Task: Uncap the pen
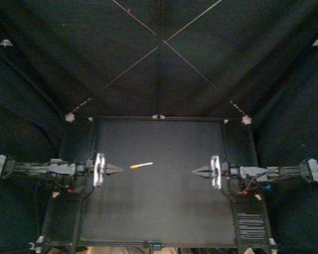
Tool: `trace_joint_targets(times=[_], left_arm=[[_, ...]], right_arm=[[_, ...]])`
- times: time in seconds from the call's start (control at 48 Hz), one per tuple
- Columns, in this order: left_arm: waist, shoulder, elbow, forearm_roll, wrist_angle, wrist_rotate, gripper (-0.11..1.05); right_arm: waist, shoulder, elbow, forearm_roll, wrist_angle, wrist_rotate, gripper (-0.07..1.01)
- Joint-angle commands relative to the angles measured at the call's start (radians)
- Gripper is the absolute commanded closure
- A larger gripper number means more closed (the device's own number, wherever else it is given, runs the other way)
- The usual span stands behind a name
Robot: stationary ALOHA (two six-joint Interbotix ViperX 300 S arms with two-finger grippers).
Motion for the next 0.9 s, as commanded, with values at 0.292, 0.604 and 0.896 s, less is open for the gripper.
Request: trace_joint_targets(times=[0.292, 0.604, 0.896], left_arm=[[-0.014, 0.008, 0.005, -0.002, -0.002, 0.0046, 0.91], [-0.035, 0.049, 0.051, -0.002, 0.009, 0.0046, 0.89], [-0.032, 0.069, 0.075, -0.011, 0.104, 0.0000, 0.79]], right_arm=[[-0.175, 0.299, -0.199, -0.014, -0.012, 0.003, 0.93], [-0.230, 0.698, -0.442, -0.091, 0.008, 0.009, 0.84], [-0.227, 1.072, -0.724, -0.097, 0.241, 0.005, 0.47]])
